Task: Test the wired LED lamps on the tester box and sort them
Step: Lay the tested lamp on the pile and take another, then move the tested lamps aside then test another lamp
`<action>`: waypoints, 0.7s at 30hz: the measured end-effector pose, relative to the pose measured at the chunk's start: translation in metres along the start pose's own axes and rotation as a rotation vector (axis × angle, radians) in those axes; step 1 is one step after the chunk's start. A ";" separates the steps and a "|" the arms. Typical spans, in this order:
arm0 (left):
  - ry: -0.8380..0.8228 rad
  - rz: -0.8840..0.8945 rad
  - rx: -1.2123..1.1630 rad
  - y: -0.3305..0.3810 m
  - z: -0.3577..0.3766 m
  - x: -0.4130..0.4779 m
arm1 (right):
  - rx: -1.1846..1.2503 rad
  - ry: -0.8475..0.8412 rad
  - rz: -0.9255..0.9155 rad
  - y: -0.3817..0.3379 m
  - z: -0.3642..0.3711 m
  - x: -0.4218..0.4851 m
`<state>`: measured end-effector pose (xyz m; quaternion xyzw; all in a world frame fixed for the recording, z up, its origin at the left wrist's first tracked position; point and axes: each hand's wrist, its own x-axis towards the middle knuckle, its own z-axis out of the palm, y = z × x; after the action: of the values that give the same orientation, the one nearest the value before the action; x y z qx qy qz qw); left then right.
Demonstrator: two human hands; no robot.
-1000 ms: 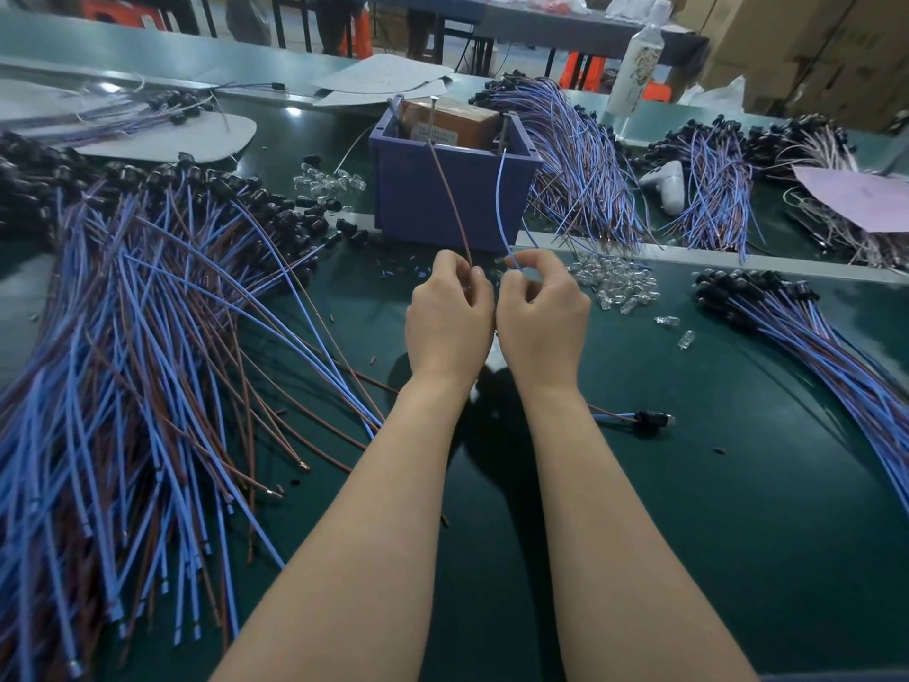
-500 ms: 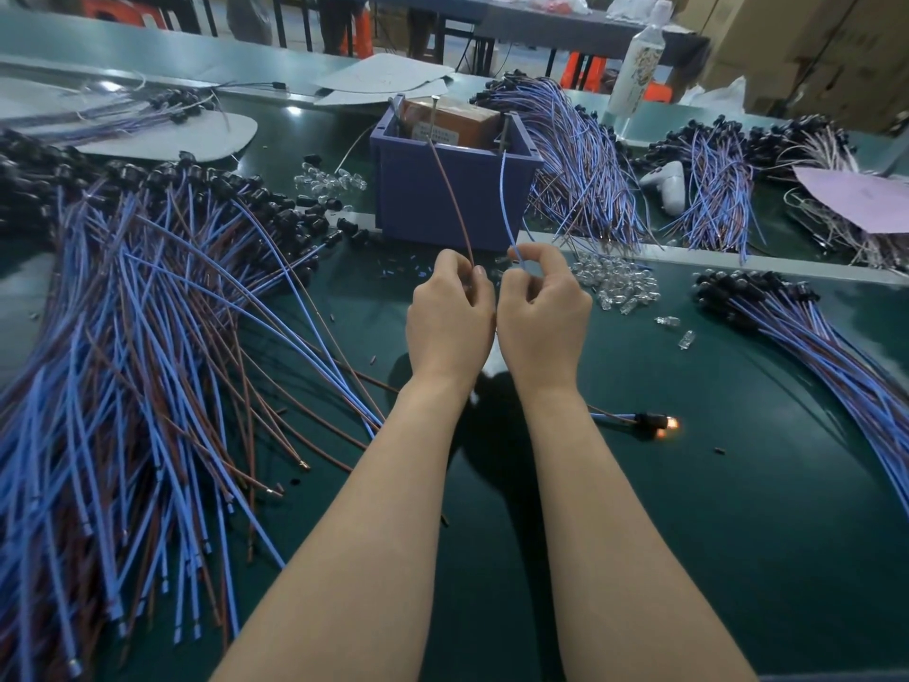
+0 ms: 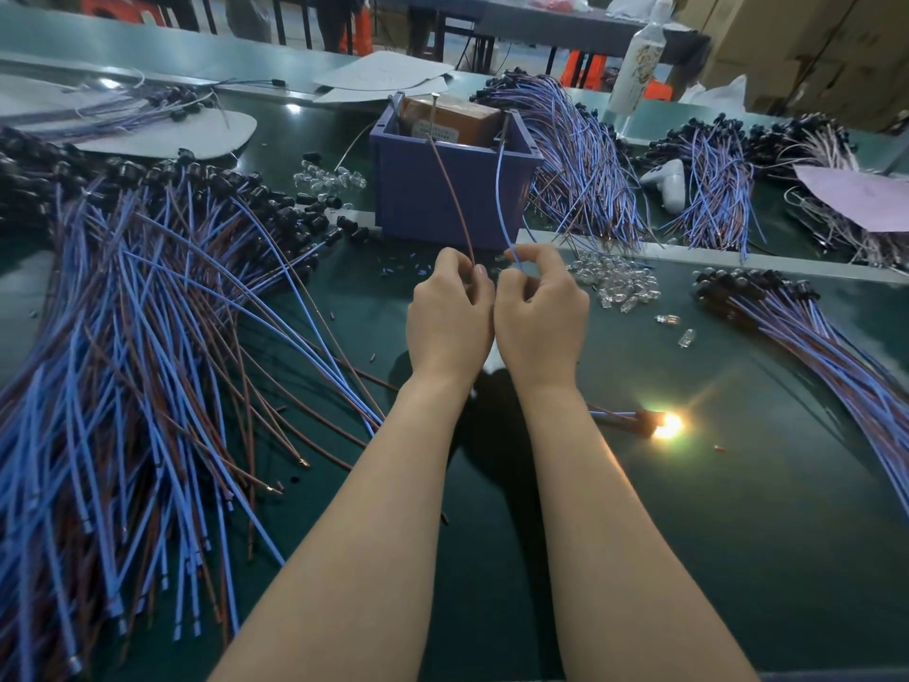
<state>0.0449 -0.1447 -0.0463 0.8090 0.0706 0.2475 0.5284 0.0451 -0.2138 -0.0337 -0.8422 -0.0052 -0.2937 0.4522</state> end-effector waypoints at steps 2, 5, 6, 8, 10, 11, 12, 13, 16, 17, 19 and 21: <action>0.001 0.006 0.003 0.000 0.000 0.000 | -0.005 0.004 -0.006 0.000 0.000 0.000; 0.002 0.007 0.004 -0.001 0.001 0.000 | -0.005 0.003 0.002 0.000 0.000 0.000; 0.000 0.006 0.004 -0.001 0.001 0.000 | -0.004 0.001 0.004 0.000 0.001 0.000; -0.003 0.004 0.004 -0.002 0.001 0.001 | -0.007 0.004 0.005 0.001 0.000 0.000; -0.005 0.009 0.006 -0.002 0.000 0.001 | -0.004 0.006 -0.003 0.000 0.000 0.000; -0.006 0.014 0.009 -0.002 0.000 0.001 | -0.001 0.002 -0.006 0.000 0.001 0.000; -0.007 0.018 0.011 -0.002 0.000 0.000 | 0.001 -0.002 -0.007 0.000 0.001 0.000; -0.007 0.021 0.012 -0.002 0.000 0.000 | 0.004 -0.004 -0.006 0.000 0.001 0.000; -0.007 0.022 0.015 -0.003 0.000 0.001 | -0.002 0.000 -0.006 0.001 0.001 0.000; -0.006 0.021 0.016 -0.003 0.001 0.001 | -0.004 0.000 -0.004 0.001 0.001 0.000; -0.006 0.017 0.022 -0.003 0.001 0.001 | 0.000 -0.001 0.000 0.000 0.001 -0.001; -0.006 0.016 0.021 -0.003 0.001 0.001 | -0.006 -0.001 0.024 -0.001 0.000 -0.001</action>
<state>0.0466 -0.1435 -0.0492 0.8158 0.0650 0.2485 0.5182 0.0439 -0.2125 -0.0338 -0.8437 0.0056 -0.2879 0.4531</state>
